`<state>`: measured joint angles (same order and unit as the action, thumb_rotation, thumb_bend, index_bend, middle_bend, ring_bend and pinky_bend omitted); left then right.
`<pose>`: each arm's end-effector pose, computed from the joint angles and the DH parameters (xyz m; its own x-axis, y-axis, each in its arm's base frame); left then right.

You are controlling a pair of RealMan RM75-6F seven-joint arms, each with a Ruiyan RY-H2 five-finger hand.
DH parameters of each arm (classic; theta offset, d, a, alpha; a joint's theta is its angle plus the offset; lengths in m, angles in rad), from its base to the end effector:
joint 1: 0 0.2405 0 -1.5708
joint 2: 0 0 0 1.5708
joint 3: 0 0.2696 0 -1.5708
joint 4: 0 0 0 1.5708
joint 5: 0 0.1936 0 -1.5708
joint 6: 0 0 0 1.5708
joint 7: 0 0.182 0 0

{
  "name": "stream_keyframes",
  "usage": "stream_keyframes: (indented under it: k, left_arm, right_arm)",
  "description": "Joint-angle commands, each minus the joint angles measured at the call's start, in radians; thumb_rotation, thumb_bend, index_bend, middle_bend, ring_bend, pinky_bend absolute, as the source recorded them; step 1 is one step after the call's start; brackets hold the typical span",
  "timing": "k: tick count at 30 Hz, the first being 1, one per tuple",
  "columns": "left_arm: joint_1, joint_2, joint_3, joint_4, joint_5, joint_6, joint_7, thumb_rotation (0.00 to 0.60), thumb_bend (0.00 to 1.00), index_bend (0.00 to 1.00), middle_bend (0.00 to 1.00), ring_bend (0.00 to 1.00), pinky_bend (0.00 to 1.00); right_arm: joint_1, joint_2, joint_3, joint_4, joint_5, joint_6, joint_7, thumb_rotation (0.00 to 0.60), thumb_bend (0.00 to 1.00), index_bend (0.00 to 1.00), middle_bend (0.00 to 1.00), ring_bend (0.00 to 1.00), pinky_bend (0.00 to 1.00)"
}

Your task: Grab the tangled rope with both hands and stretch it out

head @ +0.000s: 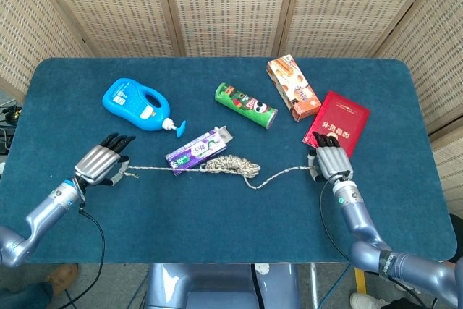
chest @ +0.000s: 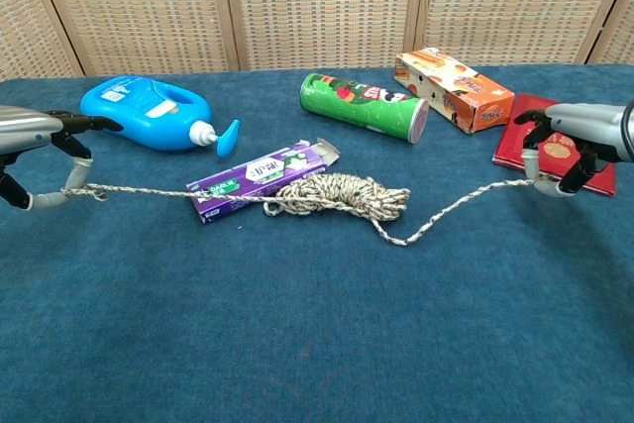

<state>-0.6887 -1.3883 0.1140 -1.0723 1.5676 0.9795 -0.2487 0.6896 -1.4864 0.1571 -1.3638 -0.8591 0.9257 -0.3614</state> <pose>-0.2739 0.3817 0.0452 0.6334 0.2944 0.7156 0.7466 -0.4758 -0.4650 -0.2465 -0.4004 0.0208 0.4361 -0.3288 0.8377 -0.8960 -0.0715 0.4383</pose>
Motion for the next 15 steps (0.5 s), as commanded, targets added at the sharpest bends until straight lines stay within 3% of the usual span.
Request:
stream_keyframes:
  k: [1,15]
  left_arm:
    - [0.002,-0.007,0.000,0.007,0.009,0.002,-0.005,0.600,0.50,0.76,0.00,0.00,0.00]
    - [0.010,-0.005,-0.012,-0.005,0.013,-0.006,0.010,0.600,0.50,0.76,0.00,0.00,0.00]
  right_arm:
    - [-0.001,-0.004,-0.005,0.010,-0.010,0.017,-0.021,0.600,0.43,0.70,0.00,0.00,0.00]
    - [-0.009,-0.022,-0.005,0.052,0.012,0.119,-0.168,0.600,0.43,0.70,0.00,0.00,0.00]
